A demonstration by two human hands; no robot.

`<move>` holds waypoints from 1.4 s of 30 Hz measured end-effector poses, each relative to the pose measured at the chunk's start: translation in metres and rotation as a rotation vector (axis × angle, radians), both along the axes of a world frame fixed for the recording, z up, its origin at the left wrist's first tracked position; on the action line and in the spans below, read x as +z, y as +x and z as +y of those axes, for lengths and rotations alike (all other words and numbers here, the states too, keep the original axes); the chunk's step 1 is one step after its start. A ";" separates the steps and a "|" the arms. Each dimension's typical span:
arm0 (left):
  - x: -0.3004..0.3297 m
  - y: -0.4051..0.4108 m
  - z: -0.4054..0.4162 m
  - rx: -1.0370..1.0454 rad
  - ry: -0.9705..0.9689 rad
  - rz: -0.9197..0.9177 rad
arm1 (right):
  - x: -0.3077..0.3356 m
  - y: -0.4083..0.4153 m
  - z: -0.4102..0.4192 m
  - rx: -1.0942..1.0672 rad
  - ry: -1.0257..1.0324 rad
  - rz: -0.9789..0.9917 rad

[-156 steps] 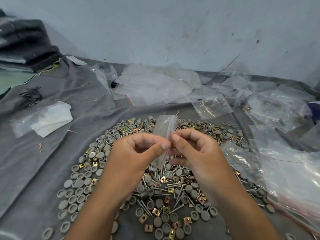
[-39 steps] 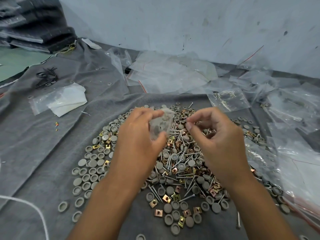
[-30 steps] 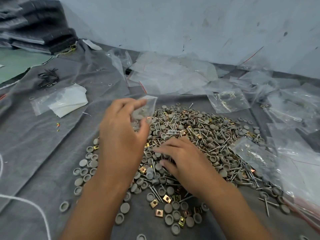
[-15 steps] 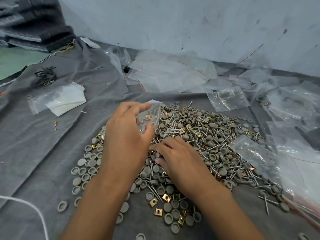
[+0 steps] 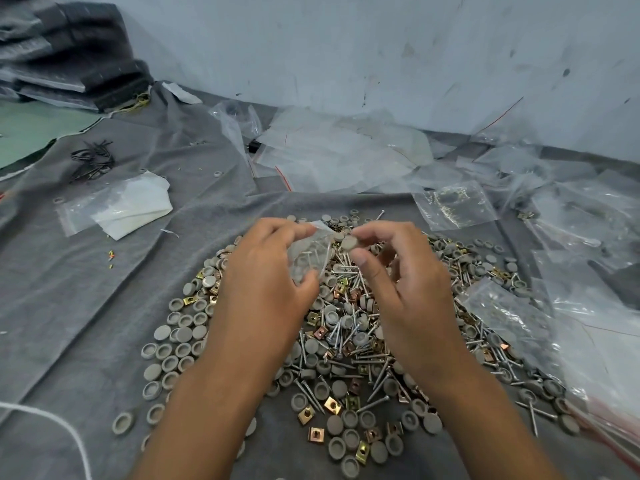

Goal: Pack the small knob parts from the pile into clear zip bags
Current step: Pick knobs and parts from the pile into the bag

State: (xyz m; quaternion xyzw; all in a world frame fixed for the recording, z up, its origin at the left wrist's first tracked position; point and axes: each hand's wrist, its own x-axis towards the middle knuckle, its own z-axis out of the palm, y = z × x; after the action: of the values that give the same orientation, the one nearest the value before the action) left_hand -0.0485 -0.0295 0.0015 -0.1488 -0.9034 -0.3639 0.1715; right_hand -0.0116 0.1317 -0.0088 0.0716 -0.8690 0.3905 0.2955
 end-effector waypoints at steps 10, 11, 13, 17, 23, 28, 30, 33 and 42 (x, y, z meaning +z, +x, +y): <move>-0.003 0.008 0.013 -0.113 -0.023 0.011 | -0.005 0.002 -0.003 -0.082 0.293 0.071; -0.003 0.008 0.013 -0.113 -0.020 0.013 | -0.004 0.002 -0.003 -0.085 0.264 0.079; -0.002 0.008 0.013 -0.111 -0.007 0.008 | 0.000 0.003 -0.003 -0.082 0.175 0.078; 0.000 0.008 0.011 -0.097 0.002 -0.011 | 0.010 0.005 0.007 -0.100 -0.009 0.017; 0.000 0.009 0.010 -0.093 -0.011 -0.036 | 0.005 0.015 0.042 -0.096 0.084 -0.533; -0.002 0.009 0.012 -0.087 -0.016 -0.046 | -0.018 0.025 0.033 -0.077 0.445 -0.651; -0.003 0.008 0.011 -0.088 -0.016 -0.045 | -0.021 0.021 0.026 -0.092 0.511 -0.585; -0.004 0.007 0.009 -0.093 -0.024 -0.040 | -0.025 0.017 0.020 -0.086 0.516 -0.567; -0.004 0.005 0.009 -0.099 -0.015 -0.035 | -0.028 0.015 0.019 -0.058 0.362 -0.601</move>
State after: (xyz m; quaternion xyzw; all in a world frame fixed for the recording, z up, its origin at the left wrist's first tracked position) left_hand -0.0431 -0.0209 -0.0030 -0.1883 -0.9005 -0.3675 0.1362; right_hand 0.0032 0.1508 -0.0365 -0.0200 -0.9739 0.2252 0.0202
